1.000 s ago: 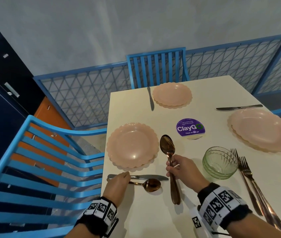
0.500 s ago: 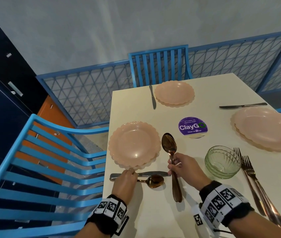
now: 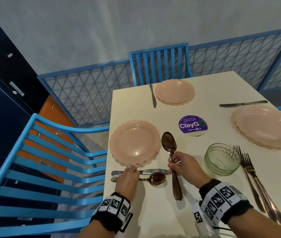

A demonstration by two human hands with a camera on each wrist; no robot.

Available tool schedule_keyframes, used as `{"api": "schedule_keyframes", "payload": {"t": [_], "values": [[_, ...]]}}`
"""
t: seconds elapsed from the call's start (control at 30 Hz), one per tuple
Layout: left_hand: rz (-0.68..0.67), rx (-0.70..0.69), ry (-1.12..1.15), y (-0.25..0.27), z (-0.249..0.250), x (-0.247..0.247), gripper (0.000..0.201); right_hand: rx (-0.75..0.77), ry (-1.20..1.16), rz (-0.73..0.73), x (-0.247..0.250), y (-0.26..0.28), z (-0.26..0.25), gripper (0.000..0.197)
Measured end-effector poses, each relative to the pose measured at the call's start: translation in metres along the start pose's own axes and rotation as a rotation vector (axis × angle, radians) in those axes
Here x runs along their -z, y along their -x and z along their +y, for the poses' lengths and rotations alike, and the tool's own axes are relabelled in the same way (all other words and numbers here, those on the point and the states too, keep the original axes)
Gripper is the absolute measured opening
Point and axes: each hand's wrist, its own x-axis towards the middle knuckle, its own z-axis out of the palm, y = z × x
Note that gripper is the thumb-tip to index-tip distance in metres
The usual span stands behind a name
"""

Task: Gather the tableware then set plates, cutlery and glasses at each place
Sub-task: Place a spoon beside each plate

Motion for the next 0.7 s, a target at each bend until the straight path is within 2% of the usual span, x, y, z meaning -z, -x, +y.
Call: {"api": "schedule_keyframes", "payload": {"t": [0.7], "values": [[0.027,0.001,0.049,-0.0079,-0.0024,-0.0067,0.020,-0.011,-0.016,0.000,0.0019,0.0029,-0.0009,0.011]]}}
